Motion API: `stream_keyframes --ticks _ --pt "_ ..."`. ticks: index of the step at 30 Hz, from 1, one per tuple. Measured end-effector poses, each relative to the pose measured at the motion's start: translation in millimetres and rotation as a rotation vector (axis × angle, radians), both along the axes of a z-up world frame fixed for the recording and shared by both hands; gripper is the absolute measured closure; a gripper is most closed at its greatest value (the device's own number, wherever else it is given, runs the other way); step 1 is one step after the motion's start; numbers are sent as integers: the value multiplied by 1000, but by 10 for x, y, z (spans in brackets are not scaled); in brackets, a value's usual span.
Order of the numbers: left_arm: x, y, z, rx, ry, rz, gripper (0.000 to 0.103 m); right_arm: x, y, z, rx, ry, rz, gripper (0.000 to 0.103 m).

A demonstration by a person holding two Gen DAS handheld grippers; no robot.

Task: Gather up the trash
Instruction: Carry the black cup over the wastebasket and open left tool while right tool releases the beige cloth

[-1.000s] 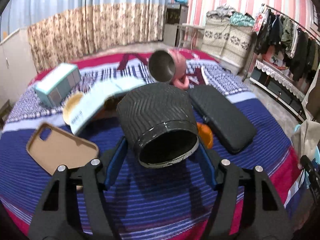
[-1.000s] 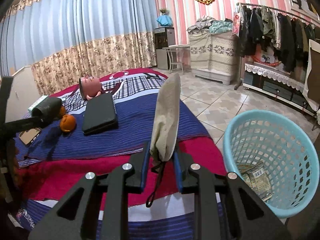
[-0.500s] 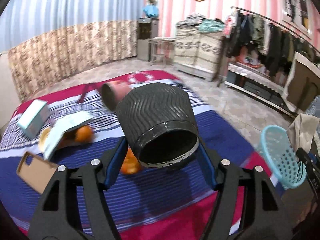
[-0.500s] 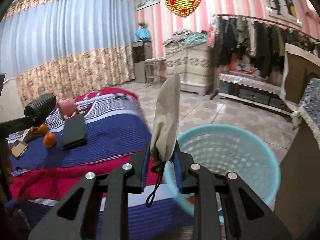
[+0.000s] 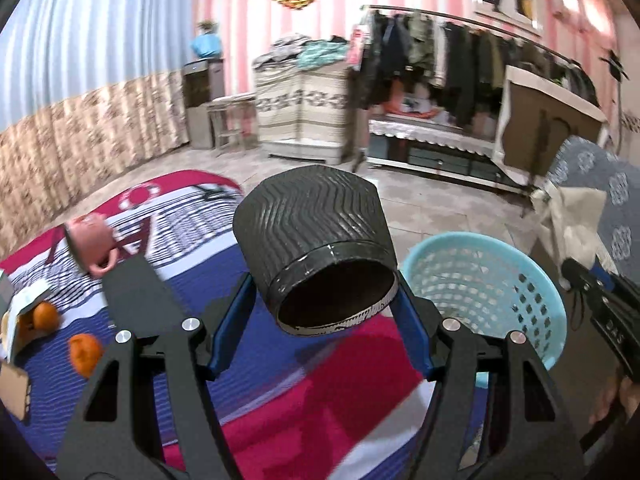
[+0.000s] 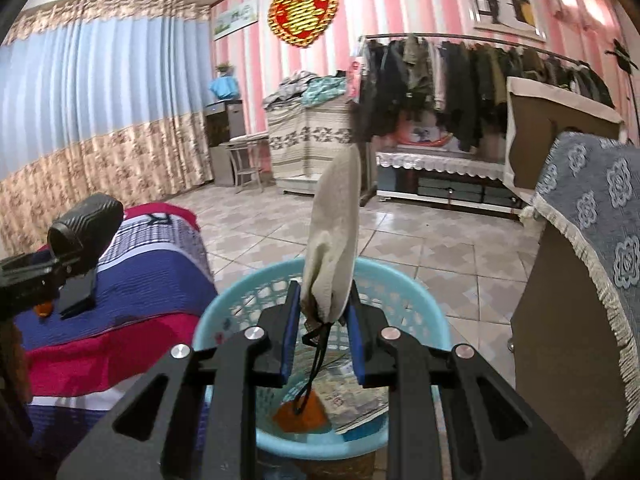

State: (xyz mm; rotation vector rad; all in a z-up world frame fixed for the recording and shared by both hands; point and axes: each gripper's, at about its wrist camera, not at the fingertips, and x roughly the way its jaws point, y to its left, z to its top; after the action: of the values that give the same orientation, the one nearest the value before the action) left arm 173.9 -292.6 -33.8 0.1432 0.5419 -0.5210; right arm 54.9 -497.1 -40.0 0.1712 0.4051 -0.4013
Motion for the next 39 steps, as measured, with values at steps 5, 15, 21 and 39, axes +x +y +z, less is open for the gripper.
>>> stream_keyframes --ticks 5,15,21,39 --pt "-54 -331 -172 13 13 -68 37 -23 -168 -106 5 5 -29 80" --pt "-81 -914 -352 31 4 -178 37 -23 -362 -298 20 36 -59 80" --pt "-20 -1081 -392 30 8 -212 33 -23 -416 -333 24 39 -77 80" --pt "148 -643 -221 22 -33 -37 9 123 -363 -406 48 43 -60 80"
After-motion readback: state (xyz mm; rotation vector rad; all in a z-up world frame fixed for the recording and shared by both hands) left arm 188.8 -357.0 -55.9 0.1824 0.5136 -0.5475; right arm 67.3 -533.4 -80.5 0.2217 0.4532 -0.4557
